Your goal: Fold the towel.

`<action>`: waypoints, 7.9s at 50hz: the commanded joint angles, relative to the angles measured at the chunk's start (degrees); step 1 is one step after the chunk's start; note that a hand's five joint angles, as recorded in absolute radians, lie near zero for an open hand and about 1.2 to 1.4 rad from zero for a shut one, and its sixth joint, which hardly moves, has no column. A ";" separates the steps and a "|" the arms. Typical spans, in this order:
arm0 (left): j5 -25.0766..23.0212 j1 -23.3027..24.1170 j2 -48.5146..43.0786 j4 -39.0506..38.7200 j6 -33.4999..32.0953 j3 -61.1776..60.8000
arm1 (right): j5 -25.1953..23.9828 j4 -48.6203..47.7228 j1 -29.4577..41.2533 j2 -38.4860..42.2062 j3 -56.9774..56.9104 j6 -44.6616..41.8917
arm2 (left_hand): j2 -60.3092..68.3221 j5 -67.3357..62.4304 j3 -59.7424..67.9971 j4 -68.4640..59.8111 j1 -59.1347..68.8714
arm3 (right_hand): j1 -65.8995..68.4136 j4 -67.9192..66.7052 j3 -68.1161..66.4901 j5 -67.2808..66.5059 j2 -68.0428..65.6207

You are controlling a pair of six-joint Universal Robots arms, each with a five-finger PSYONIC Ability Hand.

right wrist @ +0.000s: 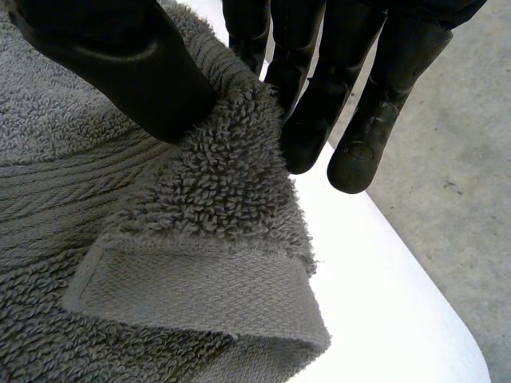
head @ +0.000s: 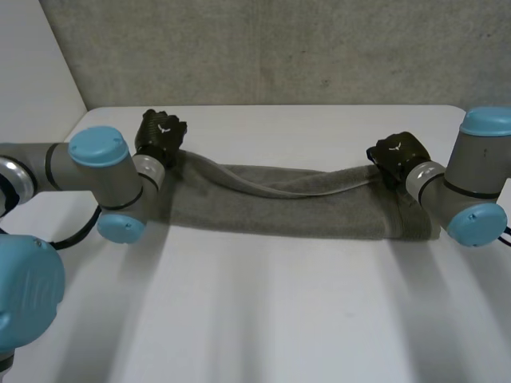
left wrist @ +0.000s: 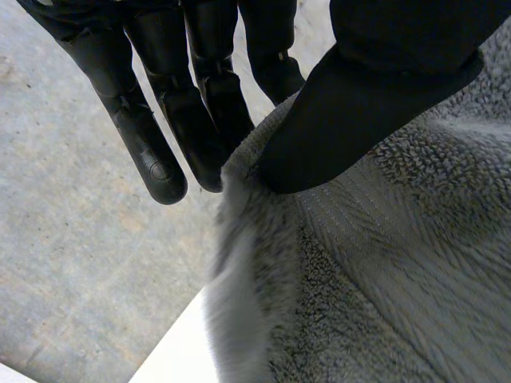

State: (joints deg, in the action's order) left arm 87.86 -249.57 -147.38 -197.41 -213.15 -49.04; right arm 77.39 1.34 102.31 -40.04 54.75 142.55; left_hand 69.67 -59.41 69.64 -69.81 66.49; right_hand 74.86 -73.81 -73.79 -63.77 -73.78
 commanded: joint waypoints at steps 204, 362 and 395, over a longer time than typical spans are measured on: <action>4.07 17.72 21.53 -7.03 22.69 -27.34 | 0.30 -14.79 10.10 -27.37 37.97 7.04 | -59.62 59.36 -59.59 59.76 -56.45 | -64.86 63.81 63.79 63.77 63.78; 6.97 13.41 31.02 -8.34 26.03 -39.91 | 4.87 -11.27 17.13 -9.35 14.94 21.45 | -59.45 59.19 -59.42 59.59 -56.28 | 5.14 -6.19 -6.21 -6.23 -6.22; 5.22 5.32 38.84 -10.36 26.03 -46.33 | 0.30 -11.88 32.51 -1.95 11.16 4.66 | -59.62 59.36 -59.59 59.76 -56.45 | -40.33 39.29 39.27 39.24 39.25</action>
State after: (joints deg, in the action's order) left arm 94.40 -244.59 -107.84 -206.48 -187.12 -96.21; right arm 74.54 -10.09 135.32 -39.24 64.51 147.20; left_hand 9.45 -1.49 9.46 -9.47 9.63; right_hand 71.88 -72.75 -71.68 -61.39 -71.08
